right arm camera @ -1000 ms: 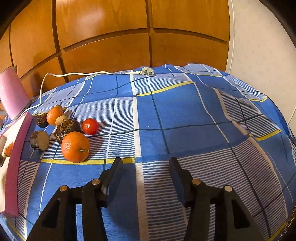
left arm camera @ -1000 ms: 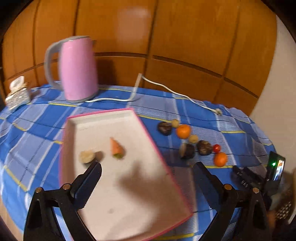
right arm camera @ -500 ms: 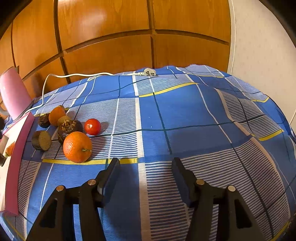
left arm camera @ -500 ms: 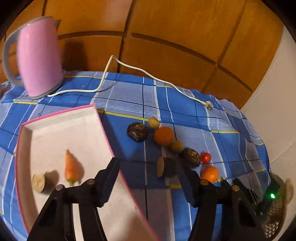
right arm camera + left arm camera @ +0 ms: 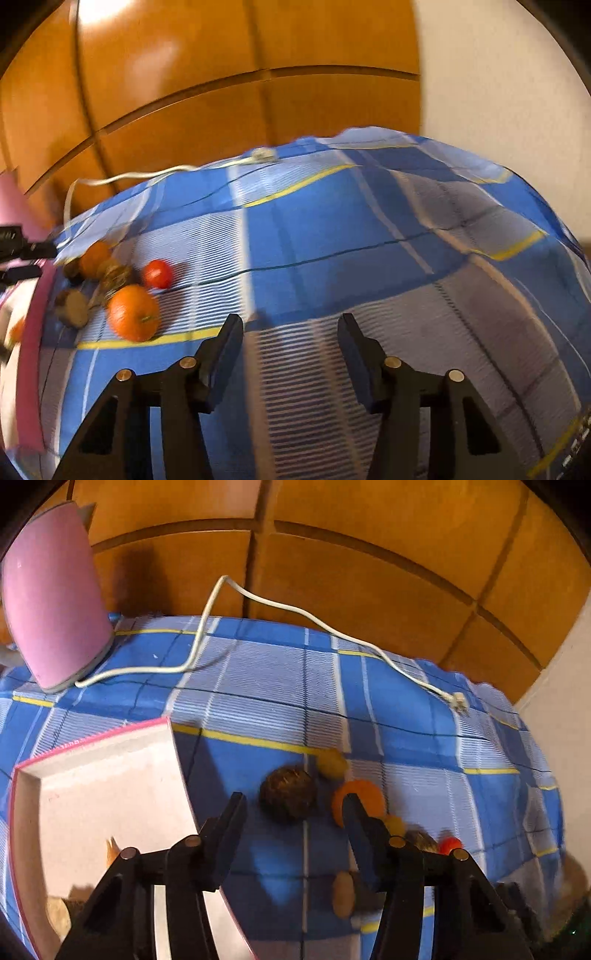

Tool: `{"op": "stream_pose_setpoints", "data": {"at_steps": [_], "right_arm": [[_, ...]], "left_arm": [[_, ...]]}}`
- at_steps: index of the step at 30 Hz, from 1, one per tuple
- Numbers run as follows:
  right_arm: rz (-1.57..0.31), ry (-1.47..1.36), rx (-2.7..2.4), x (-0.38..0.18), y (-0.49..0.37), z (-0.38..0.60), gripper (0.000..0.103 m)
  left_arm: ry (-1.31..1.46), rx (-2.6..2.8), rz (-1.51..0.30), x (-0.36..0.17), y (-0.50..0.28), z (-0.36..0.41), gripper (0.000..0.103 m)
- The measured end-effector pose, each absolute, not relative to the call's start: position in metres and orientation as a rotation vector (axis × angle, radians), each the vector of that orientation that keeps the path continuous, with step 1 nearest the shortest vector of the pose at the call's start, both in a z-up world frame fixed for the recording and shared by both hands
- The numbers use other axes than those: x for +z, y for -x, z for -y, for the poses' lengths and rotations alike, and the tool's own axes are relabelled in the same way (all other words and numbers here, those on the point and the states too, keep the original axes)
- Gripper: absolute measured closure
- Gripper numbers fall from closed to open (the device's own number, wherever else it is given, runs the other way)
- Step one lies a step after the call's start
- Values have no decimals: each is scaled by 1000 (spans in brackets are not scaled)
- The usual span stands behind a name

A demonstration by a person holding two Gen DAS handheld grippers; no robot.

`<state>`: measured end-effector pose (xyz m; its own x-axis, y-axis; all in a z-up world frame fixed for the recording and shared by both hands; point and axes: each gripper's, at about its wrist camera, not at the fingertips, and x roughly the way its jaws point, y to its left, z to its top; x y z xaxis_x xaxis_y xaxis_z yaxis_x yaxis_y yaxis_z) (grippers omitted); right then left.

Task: Organize fruits
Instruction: 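Move the left tool to the dark round brown item and close on it, then carry the dark round item into the tray and open the left tool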

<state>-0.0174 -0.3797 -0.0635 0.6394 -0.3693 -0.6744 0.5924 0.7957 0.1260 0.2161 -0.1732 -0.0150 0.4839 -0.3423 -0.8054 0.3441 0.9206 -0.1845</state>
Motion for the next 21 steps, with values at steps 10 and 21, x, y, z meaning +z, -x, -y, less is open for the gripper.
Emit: {"op": "stream_pose_setpoints", "data": {"at_steps": [10,21], "right_arm": [[-716,-391,-762,-66,21,410,36],[-723,-369,-750,-69,18,405,29]], "left_arm": [[-48,-355,-1016,-40,-241,191,50],[-100,-383,-1043,-52,-251,201,60]]}}
